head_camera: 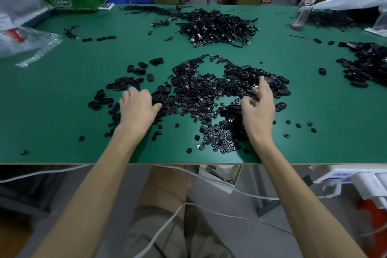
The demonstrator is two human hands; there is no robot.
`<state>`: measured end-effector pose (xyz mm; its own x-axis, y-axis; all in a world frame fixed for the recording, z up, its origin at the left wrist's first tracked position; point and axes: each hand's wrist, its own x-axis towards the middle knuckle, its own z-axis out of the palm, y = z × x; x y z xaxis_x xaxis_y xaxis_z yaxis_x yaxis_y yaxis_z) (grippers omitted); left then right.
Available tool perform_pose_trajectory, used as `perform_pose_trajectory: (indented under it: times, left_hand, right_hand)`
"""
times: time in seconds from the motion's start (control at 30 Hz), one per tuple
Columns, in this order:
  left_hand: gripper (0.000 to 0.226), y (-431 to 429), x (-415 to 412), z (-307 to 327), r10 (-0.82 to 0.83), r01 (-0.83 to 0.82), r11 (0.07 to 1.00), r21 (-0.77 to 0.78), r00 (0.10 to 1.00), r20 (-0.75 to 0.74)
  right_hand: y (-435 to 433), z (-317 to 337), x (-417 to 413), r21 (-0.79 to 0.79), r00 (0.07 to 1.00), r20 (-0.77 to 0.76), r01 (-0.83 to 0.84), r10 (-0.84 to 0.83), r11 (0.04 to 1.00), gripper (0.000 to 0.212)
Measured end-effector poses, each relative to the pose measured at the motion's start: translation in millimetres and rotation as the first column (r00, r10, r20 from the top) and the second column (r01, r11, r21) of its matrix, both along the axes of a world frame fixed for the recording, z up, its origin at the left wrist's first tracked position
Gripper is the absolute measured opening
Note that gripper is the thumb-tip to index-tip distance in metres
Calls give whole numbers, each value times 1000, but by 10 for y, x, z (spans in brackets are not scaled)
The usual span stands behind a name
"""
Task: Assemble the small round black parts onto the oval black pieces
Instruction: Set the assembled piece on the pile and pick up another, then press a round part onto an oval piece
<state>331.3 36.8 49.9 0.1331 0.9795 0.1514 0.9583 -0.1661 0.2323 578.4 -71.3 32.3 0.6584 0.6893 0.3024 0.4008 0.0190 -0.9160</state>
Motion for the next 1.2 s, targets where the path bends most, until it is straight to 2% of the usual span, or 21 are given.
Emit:
perform_pose_trajectory:
  times: [0.07, 0.13, 0.2, 0.3, 0.4, 0.47, 0.5, 0.57, 0.6, 0.63, 0.67, 0.83, 0.93, 1.07, 1.2]
  left_hand:
    - [44, 36, -64, -11, -4, 4, 1000, -11, 1000, 8]
    - [42, 53, -57, -26, -21, 21, 1000, 0, 998, 52]
    - [42, 30, -32, -28, -19, 16, 999, 33, 995, 93]
    - [44, -1, -12, -35, -64, 45, 992, 116, 984, 168]
    - [40, -73, 59, -2, -136, 86, 985, 147, 918, 372]
    - [35, -137, 145, 42, -139, 100, 990, 99, 799, 585]
    - [32, -162, 196, 63, -118, 127, 991, 40, 691, 713]
    - [24, -204, 315, 101, 5, 252, 961, -114, 396, 918]
    - [21, -222, 379, 115, 83, 327, 930, -169, 262, 962]
    - [19, -236, 445, 112, 141, 386, 900, -201, 179, 974]
    - [19, -250, 515, 99, 174, 429, 877, -217, 139, 975]
    - [19, -311, 808, -9, 120, 523, 834, -178, 143, 982]
    - [24, -332, 886, -96, 78, 536, 834, -134, 125, 989]
    - [24, -340, 918, -193, 41, 524, 847, -95, 113, 993]
    - [24, -333, 909, -226, -10, 527, 847, -73, 153, 988]
  right_hand:
    - [10, -7, -7, -50, 994, 98, -44, 49, 998, 53]
    - [31, -23, -20, -155, 948, 280, -107, 148, 982, 42]
    - [47, -32, -56, -278, 878, 388, -179, 281, 944, 45]
    - [69, -53, -93, -413, 805, 447, -201, 390, 888, 54]
    - [96, -100, -95, -412, 795, 482, -167, 369, 896, 44]
    - [108, -119, -89, -366, 813, 475, -166, 337, 916, 30]
    - [109, -127, -90, -353, 817, 474, -166, 329, 921, 25]
    - [110, -134, -84, -344, 817, 480, -161, 321, 925, 18]
    - [110, -133, -85, -342, 814, 487, -156, 317, 927, 16]
    - [111, -127, -87, -340, 811, 496, -149, 312, 928, 14]
    - [109, -122, -92, -334, 809, 503, -143, 304, 932, 13]
    - [80, -88, -90, -201, 859, 465, -136, 216, 970, 7]
    - [63, -69, -73, -133, 904, 384, -145, 186, 980, 4]
    - [59, -60, -68, -127, 935, 302, -151, 183, 980, 4]
    - [38, -49, -59, -114, 942, 282, -153, 180, 982, 6]
